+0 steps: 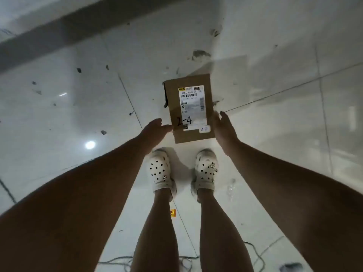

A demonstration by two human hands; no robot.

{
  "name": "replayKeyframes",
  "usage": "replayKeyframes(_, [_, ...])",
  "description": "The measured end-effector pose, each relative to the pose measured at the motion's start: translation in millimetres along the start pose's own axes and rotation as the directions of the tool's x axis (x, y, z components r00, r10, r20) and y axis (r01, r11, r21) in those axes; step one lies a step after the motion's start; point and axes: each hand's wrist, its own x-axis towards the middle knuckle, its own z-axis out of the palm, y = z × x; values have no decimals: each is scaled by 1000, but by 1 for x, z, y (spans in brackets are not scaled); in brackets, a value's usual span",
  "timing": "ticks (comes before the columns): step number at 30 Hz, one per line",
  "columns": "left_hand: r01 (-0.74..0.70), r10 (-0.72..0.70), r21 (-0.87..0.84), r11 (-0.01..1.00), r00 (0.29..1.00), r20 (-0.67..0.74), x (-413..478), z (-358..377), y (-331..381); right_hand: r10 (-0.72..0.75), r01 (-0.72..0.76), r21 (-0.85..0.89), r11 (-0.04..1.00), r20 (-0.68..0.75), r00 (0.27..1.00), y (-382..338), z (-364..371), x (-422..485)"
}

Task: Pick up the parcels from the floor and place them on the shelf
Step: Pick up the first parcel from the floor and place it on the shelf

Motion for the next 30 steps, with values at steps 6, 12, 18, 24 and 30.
replayKeyframes(6, [68, -4, -362, 930, 985, 175, 17, 13, 5, 17, -55, 219, 974, 170, 985, -22, 0, 21])
replayKeyframes(12, [85, 13, -572, 816, 986, 166, -18, 11, 8, 123, -231, 313, 921, 330, 936, -20, -28, -3])
replayKeyframes(18, [63, 63, -554, 830, 977, 205, -86, -2, 22, 74, -326, 475, 817, 475, 877, -32, -51, -64])
replayKeyframes(24, [57, 120, -634, 771, 965, 233, -156, -41, 32, 42, -265, 358, 895, 526, 850, -81, -86, -127])
replayKeyframes(30, [-157, 348, -693, 704, 926, 143, -249, -79, 59, -159, 5, 296, 955, 500, 851, -145, -133, -204])
